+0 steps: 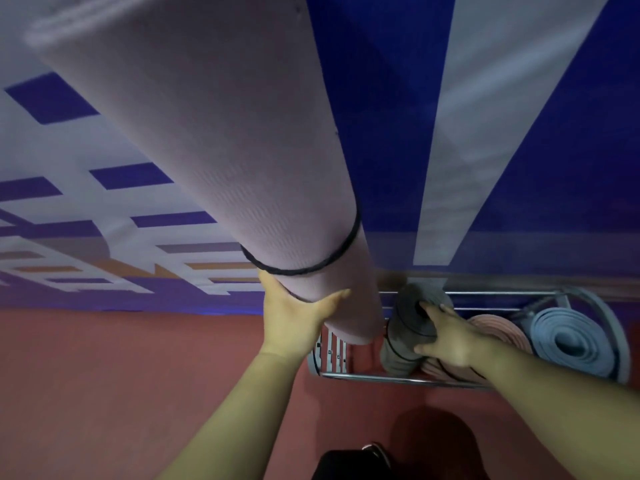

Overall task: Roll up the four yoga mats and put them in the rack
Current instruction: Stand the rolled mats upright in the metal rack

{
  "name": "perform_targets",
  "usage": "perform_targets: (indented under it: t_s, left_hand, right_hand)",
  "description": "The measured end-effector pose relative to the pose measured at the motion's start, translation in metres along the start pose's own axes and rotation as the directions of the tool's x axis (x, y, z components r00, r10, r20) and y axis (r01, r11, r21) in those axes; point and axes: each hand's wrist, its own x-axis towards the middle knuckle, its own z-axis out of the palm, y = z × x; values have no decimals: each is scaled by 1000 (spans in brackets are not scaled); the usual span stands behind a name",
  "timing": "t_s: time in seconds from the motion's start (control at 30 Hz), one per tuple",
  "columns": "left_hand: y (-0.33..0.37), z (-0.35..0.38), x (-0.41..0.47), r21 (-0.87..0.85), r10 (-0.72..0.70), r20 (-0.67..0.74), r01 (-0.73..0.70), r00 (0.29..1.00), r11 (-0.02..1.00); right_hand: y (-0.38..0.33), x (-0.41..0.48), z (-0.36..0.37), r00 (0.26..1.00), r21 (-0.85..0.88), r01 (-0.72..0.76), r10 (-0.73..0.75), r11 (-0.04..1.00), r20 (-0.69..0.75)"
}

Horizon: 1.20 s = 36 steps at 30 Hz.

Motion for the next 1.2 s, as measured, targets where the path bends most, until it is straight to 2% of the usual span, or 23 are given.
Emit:
perform_targets:
  t_s: [0.13,0.23,0.33,0.4,0.47,0.57,0.7,0.9,1.07,1.2]
  left_hand:
    - [-30,18,-13,12,-108,61,107,992,994]
    - [-57,27,-22,52,-196,118,191,974,980]
    - [-84,34,-33,86,-259,179,247,949,965]
    - [-93,36,-37,78,-280,215,269,936,960]
    - [-90,36,-35,78,-257,283,245,924,966]
    - [-67,23,-30,27,-147,390,148,909,989]
    - [-34,6,-18,-89,-75,432,126,899,988]
    - [-8,6,1,-24,-61,333,73,941,997]
    - [16,-2,6,-13,-11,353,17,936,1000]
    - [21,-6,7,24,32,427,-46,904,999]
  right_hand:
    - [-3,-2,11,997,55,68,-66,996,-38]
    - [-5,-5,2,988,197,146,-134,969,-74]
    - [-24,-12,-19,951,428,303,-241,852,-193]
    - [-44,-20,-37,905,531,425,-335,733,-261]
    - [-60,-29,-50,878,606,478,-376,636,-297]
    - [-74,-38,-58,861,597,507,-400,622,-314]
    - [-79,-41,-47,878,600,479,-356,641,-320]
    - [-87,-45,-54,873,623,488,-332,611,-359]
    - [-87,-59,-67,849,589,527,-350,613,-395]
    - [-87,-66,-64,844,591,535,-355,604,-403]
